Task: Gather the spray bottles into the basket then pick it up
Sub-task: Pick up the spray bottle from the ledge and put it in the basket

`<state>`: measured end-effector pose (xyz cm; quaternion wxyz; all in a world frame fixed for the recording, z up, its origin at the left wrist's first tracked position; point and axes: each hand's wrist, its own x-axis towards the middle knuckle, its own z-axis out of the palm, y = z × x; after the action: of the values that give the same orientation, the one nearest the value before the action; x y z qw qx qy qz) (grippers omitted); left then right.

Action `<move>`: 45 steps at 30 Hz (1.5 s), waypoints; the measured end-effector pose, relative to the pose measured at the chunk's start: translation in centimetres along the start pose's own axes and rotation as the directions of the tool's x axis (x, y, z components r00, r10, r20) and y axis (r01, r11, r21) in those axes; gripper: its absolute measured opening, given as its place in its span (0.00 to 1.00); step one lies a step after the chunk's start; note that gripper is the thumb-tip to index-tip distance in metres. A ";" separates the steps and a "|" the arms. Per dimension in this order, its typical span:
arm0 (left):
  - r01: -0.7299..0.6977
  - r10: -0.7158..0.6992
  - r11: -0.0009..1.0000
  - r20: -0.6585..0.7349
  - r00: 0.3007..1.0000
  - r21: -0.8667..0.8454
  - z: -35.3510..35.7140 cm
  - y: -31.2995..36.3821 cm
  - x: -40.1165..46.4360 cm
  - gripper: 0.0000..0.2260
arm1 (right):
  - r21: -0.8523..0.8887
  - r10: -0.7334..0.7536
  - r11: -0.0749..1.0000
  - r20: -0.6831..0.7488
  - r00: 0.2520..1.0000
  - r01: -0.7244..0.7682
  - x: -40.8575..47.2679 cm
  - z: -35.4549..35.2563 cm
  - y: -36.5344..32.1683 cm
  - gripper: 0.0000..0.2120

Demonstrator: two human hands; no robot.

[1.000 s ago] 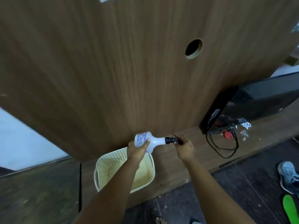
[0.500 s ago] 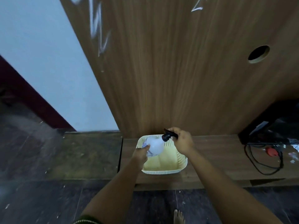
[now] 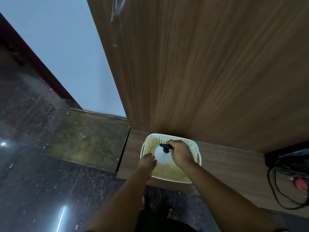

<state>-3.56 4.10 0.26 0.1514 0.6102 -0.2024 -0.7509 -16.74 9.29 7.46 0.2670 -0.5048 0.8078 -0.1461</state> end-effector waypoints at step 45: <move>-0.129 0.106 0.724 0.076 0.992 0.678 -1.1 6.7 7.0 0.16 | -0.085 0.022 0.996 -0.003 1.000 -0.022 5.2 4.4 0.0 0.16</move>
<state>-4.06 -5.14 -2.63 -0.0388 0.5972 -0.5039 -0.6229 -15.98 4.78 2.40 0.2462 -0.5068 0.8190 -0.1092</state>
